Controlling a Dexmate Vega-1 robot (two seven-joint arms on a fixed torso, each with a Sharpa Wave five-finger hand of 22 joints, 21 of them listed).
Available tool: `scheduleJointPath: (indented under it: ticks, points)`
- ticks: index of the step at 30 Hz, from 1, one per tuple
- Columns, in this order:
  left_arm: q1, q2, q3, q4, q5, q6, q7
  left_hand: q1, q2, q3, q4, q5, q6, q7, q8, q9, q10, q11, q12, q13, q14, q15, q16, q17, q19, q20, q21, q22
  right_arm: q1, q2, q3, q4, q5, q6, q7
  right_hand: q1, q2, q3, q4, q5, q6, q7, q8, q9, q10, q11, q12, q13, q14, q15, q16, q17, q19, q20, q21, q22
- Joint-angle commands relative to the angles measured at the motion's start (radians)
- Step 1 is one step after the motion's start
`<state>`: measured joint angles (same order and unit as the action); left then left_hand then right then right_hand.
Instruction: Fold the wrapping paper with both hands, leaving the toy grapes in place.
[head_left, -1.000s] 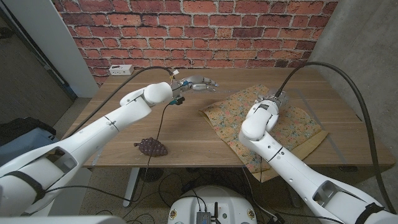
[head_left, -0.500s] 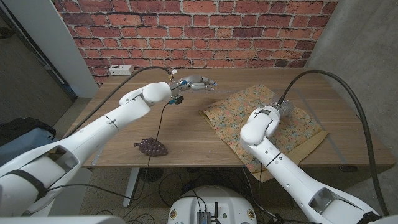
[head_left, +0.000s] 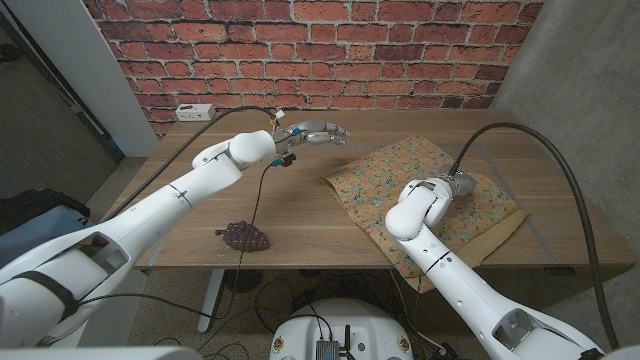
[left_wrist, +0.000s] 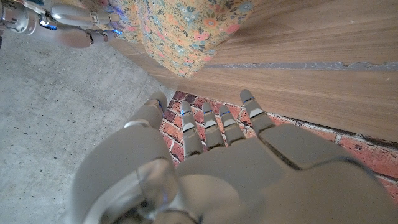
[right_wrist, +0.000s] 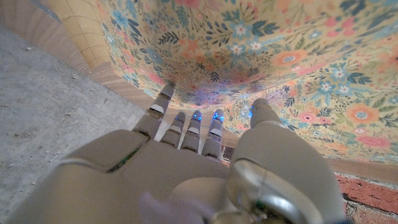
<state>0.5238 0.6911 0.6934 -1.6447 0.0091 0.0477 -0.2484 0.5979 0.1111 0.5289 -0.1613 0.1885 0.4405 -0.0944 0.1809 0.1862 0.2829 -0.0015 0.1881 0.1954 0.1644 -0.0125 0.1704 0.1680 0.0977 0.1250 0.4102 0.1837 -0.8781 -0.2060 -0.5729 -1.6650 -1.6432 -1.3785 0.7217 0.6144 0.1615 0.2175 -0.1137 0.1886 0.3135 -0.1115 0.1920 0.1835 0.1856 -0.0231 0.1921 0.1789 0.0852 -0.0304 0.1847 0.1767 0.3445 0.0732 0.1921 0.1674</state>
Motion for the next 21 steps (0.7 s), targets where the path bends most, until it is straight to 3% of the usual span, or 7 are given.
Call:
scheduleJointPath:
  ticks: [1,11,14,16,18,21]
  points:
    - [0.013,0.002,-0.010,0.004,-0.026,-0.014,-0.005,0.008,-0.001,-0.004,-0.003,-0.003,-0.003,-0.001,0.000,0.001,-0.006,0.005,0.006,0.000,-0.003,0.000,0.007,0.000,0.002,0.006,-0.002,0.004,-0.045,0.091,0.115,0.074,-0.305,0.173,0.228,0.022,-0.006,0.008,-0.015,0.007,0.008,-0.003,0.001,0.001,-0.009,-0.010,-0.005,0.005,-0.013,-0.005,-0.005,-0.001,-0.002,-0.006,-0.004,0.003]
    - [0.019,0.006,-0.012,-0.002,-0.028,0.000,0.000,0.010,0.000,-0.008,-0.002,-0.003,-0.021,0.002,-0.005,0.001,-0.012,0.005,0.007,0.000,-0.006,0.003,0.007,0.000,0.003,0.007,-0.004,0.004,-0.075,0.138,0.186,0.093,-0.421,0.292,0.274,0.079,-0.023,0.025,-0.050,0.019,-0.028,-0.007,-0.010,0.001,-0.042,-0.018,-0.011,0.005,-0.035,-0.010,-0.006,-0.003,-0.004,-0.021,-0.005,0.001]
    - [0.018,0.005,-0.010,-0.005,-0.027,0.016,0.003,0.011,0.000,-0.011,-0.001,-0.003,-0.044,0.008,-0.009,0.001,-0.023,0.005,0.005,0.000,-0.008,0.006,0.007,0.000,0.003,0.009,-0.005,0.005,-0.084,0.135,0.192,0.079,-0.406,0.321,0.265,0.104,-0.031,0.032,-0.061,0.026,-0.048,-0.006,-0.014,0.001,-0.057,-0.018,-0.013,0.005,-0.041,-0.010,-0.006,-0.003,-0.004,-0.025,-0.005,0.001]
    - [0.018,0.001,-0.010,-0.004,-0.032,0.032,0.004,0.013,0.001,-0.016,0.000,-0.002,-0.081,0.014,-0.013,0.001,-0.040,-0.015,0.003,0.000,-0.012,0.017,0.007,0.001,0.004,0.016,-0.008,0.005,-0.090,0.130,0.190,0.071,-0.378,0.330,0.240,0.116,-0.037,0.034,-0.064,0.029,-0.059,-0.006,-0.016,0.001,-0.064,-0.020,-0.013,0.005,-0.045,-0.012,-0.007,-0.003,-0.004,-0.027,-0.005,0.001]
    - [0.018,0.000,-0.010,-0.005,-0.037,0.053,0.004,0.013,0.000,-0.023,0.001,-0.002,-0.138,0.028,-0.018,0.002,-0.060,-0.012,0.002,0.000,-0.018,0.031,0.007,0.001,0.006,0.018,-0.011,0.006,-0.090,0.127,0.185,0.071,-0.355,0.334,0.224,0.126,-0.045,0.034,-0.065,0.032,-0.071,-0.007,-0.017,0.001,-0.077,-0.020,-0.015,0.004,-0.045,-0.011,-0.006,-0.003,-0.005,-0.027,-0.005,0.001]
    - [0.021,0.000,-0.013,-0.013,-0.043,0.093,0.012,0.012,-0.001,-0.031,0.003,-0.003,-0.194,0.027,-0.018,0.002,-0.086,-0.004,-0.001,0.001,-0.023,0.044,0.008,0.001,0.007,0.030,-0.015,0.006,-0.092,0.105,0.165,0.062,-0.299,0.352,0.184,0.130,-0.050,0.032,-0.064,0.033,-0.072,-0.008,-0.016,0.002,-0.085,-0.024,-0.016,0.004,-0.045,-0.012,-0.005,-0.003,-0.004,-0.029,-0.005,0.001]
